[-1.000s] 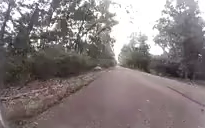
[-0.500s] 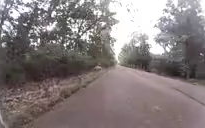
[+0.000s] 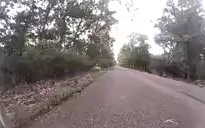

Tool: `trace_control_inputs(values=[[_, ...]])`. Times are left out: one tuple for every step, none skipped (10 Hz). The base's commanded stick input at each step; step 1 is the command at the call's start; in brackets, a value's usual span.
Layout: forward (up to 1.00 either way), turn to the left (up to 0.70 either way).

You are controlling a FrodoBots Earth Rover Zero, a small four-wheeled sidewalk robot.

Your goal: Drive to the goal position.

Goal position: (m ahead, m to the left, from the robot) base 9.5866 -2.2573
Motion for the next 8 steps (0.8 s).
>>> trace_control_inputs(values=[[0.7, 0.0], [0.7, 0.0], [0.7, 0.0], [0.7, 0.0], [0.7, 0.0], [0.7, 0.0], [0.7, 0.0], [0.7, 0.0]])
